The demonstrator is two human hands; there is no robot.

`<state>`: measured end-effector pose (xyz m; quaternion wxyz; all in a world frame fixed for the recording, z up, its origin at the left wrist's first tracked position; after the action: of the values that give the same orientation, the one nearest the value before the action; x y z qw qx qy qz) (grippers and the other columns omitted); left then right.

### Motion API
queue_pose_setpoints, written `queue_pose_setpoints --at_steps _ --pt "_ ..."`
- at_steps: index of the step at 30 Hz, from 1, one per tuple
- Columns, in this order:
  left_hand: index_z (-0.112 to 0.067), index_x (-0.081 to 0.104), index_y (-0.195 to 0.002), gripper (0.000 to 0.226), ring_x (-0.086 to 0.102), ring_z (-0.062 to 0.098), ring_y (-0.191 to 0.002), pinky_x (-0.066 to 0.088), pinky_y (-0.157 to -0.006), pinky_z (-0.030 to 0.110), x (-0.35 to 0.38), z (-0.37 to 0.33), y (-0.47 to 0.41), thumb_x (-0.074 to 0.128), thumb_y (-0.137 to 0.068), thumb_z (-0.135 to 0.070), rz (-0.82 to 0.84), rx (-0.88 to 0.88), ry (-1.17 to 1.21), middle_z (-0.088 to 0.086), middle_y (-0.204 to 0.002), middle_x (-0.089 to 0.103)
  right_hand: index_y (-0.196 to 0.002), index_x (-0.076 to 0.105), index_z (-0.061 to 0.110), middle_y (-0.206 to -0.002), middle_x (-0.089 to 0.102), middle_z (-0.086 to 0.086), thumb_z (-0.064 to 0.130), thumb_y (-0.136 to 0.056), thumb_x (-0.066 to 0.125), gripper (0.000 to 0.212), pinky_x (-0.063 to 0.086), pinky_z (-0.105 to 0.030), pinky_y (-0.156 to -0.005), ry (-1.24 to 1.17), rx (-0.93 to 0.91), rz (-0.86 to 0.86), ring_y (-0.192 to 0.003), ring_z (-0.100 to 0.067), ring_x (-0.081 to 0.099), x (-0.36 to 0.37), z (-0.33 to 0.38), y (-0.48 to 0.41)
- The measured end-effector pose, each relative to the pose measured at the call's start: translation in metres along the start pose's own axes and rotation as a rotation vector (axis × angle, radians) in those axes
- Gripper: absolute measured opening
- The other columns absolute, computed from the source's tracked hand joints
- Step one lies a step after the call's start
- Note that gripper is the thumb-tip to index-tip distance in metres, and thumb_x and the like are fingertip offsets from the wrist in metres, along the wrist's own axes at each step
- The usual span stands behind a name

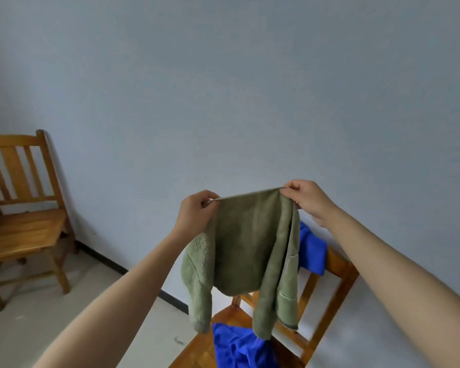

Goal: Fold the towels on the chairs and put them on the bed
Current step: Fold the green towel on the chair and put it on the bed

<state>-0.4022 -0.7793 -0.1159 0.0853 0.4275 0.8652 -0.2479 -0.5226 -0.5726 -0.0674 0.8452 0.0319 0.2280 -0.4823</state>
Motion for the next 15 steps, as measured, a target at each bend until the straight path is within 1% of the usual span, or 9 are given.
queue_pose_setpoints --at_steps 2,4,6,8,11,13,15 --pt "-0.018 0.063 -0.086 0.006 0.041 0.010 -0.057 0.034 -0.048 0.006 0.001 0.004 -0.002 0.059 -0.088 -0.014 0.007 -0.004 0.021 0.002 -0.063 0.047 -0.074 0.060 0.015 -0.069 0.058 0.004 0.008 -0.092 0.053 0.021 0.041 -0.008 -0.051 -0.063 -0.038 -0.017 -0.053 0.006 0.056 0.002 0.016 -0.004" --pt "-0.019 0.063 -0.086 0.006 0.042 0.009 -0.057 0.034 -0.048 0.006 0.006 0.012 0.000 0.059 -0.088 -0.014 0.044 -0.015 0.012 -0.002 -0.062 0.047 -0.074 0.061 0.017 -0.069 0.058 0.005 0.008 -0.092 0.053 0.022 0.039 -0.006 -0.051 -0.079 -0.075 -0.023 -0.050 0.011 0.054 0.006 0.030 -0.008" --pt "-0.023 0.062 -0.084 0.010 0.044 0.007 -0.056 0.036 -0.050 0.008 0.012 0.021 0.001 0.058 -0.086 -0.013 0.086 -0.020 -0.027 -0.005 -0.061 0.049 -0.073 0.060 0.019 -0.069 0.056 0.006 0.009 -0.092 0.054 0.022 0.037 -0.007 -0.052 -0.062 -0.108 -0.020 -0.050 0.011 0.051 0.014 0.041 -0.012" --pt "-0.027 0.061 -0.077 0.019 0.045 0.008 -0.057 0.037 -0.053 0.014 0.015 0.030 0.002 0.057 -0.083 -0.009 0.099 -0.040 -0.029 -0.006 -0.062 0.050 -0.072 0.060 0.019 -0.070 0.055 0.005 0.009 -0.092 0.054 0.022 0.037 -0.005 -0.052 -0.059 -0.131 -0.020 -0.054 0.007 0.052 0.022 0.049 -0.016" --pt "-0.029 0.056 -0.071 0.027 0.045 0.008 -0.058 0.036 -0.054 0.016 0.019 0.042 0.005 0.056 -0.080 -0.004 0.117 -0.091 -0.022 -0.006 -0.064 0.050 -0.073 0.060 0.021 -0.071 0.056 0.004 0.011 -0.091 0.055 0.022 0.039 -0.006 -0.053 -0.069 -0.155 -0.038 -0.058 0.003 0.051 0.031 0.059 -0.021" --pt "-0.029 0.053 -0.071 0.026 0.046 0.007 -0.059 0.037 -0.053 0.017 0.022 0.054 0.010 0.056 -0.078 -0.003 0.154 -0.133 -0.036 -0.006 -0.065 0.050 -0.073 0.061 0.021 -0.071 0.056 0.004 0.011 -0.091 0.055 0.022 0.039 -0.006 -0.053 -0.092 -0.180 -0.063 -0.055 0.006 0.051 0.033 0.066 -0.023" --pt "-0.025 0.052 -0.069 0.014 0.047 0.009 -0.060 0.039 -0.055 0.021 0.023 0.069 0.018 0.056 -0.072 -0.012 0.193 -0.192 -0.043 -0.004 -0.065 0.051 -0.074 0.060 0.020 -0.071 0.055 0.004 0.011 -0.092 0.054 0.021 0.041 -0.010 -0.056 -0.127 -0.206 -0.102 -0.058 0.004 0.053 0.031 0.073 -0.024"
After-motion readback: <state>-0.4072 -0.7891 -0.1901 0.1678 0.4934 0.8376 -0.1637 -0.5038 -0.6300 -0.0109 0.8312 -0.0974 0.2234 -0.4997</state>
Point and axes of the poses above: each hand's wrist, its own y-axis away from the middle knuckle, its own x-axis out of the palm, z = x × y, the point moved 4 cm from there along -y, towards the middle knuckle
